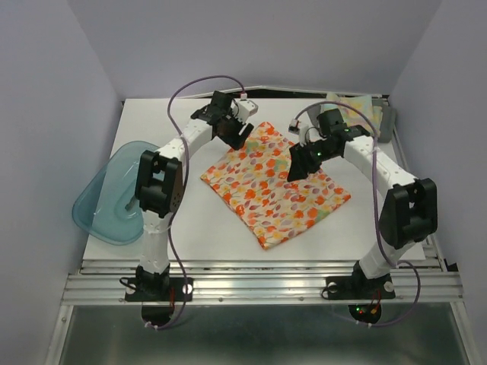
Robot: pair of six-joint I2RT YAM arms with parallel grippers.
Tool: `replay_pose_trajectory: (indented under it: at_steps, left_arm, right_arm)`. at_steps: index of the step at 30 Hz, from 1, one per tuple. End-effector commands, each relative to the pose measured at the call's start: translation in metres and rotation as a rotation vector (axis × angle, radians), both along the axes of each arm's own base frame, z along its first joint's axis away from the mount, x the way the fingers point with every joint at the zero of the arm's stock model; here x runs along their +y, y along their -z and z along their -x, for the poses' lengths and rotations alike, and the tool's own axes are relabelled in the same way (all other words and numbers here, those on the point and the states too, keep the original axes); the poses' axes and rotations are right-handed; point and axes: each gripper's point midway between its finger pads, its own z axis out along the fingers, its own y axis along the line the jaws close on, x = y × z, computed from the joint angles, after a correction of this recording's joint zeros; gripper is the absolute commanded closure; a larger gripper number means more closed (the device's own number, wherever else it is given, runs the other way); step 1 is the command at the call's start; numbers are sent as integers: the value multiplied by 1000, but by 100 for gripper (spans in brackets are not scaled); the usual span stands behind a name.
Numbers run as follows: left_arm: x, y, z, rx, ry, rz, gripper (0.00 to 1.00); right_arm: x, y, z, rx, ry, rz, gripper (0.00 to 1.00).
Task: Fold and stack the skirts
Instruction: Flatten the skirt out
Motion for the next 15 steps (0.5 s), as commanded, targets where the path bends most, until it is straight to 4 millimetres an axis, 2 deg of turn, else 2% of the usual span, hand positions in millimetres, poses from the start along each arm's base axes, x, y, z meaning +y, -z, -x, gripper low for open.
replay_pose_trajectory:
  at_steps: [1,3,4,5,6,7,8,11,12,14,15]
  left_arm:
    - [-3,-56,45,5,37,88,23]
    - [-3,-53,62,47,56,102,25]
    - [1,-38,73,94,55,92,25]
    - [4,-32,80,119,59,89,26]
    - [6,-29,85,131,63,89,27]
    - [10,-14,95,171,63,76,28]
    - [11,-8,100,188,66,74,29]
    - [14,18,116,258,84,61,33]
    - [15,30,119,281,82,52,37]
    - [16,42,121,306,80,42,41]
    - [17,53,118,321,71,33,45]
  right_arm:
    - [-44,10,-62,-138,79,135,49]
    - [-64,33,-78,-156,101,251,52]
    - [-68,48,-81,-142,93,283,53]
    - [-79,59,-84,-146,90,328,53]
    - [-81,66,-86,-147,87,344,54]
    - [-83,71,-85,-141,82,352,55]
    - [-85,82,-80,-121,67,364,55]
    - [-90,98,-66,-104,27,385,56]
    - [-95,112,-52,-84,7,401,57]
    - [-102,120,-37,-77,-12,423,58]
    - [-104,132,-17,-39,-46,437,59]
